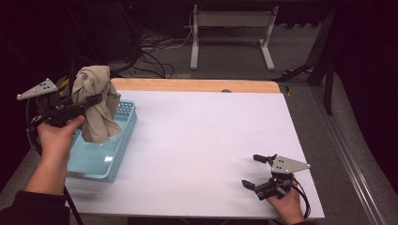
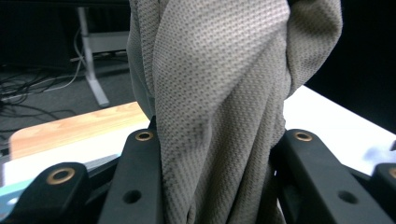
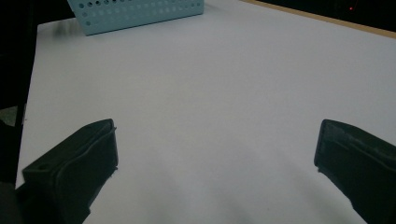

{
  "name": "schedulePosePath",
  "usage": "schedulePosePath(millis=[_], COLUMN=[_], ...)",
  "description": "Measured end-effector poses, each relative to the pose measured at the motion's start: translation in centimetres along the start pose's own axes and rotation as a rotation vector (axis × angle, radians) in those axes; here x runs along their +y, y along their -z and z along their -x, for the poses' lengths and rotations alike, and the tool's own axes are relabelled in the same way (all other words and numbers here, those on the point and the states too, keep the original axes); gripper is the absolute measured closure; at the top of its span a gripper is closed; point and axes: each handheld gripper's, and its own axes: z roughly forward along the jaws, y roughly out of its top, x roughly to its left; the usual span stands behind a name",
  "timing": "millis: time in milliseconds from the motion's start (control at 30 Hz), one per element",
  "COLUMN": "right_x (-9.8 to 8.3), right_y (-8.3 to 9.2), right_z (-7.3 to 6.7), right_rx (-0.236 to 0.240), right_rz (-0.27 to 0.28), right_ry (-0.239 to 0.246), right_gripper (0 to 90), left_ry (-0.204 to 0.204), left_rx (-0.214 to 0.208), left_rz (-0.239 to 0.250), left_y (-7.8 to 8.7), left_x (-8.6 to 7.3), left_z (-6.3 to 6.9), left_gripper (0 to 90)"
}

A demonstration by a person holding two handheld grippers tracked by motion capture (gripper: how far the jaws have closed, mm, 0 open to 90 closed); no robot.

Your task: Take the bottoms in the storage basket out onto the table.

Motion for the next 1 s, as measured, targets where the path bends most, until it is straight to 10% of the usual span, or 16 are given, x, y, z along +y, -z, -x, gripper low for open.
schedulePosePath(millis=[1000], right_x=[0.0], right_y=[0.0], right_z=[-0.1], right_rx=[0.006], right_rz=[0.002], right_ry=[0.007], right_gripper=[0.1], left_ry=[-0.010], left_rx=[-0.231], left_rz=[-0.001], left_y=[-6.1], left_x=[0.0], left_z=[6.9], left_gripper=[63.0])
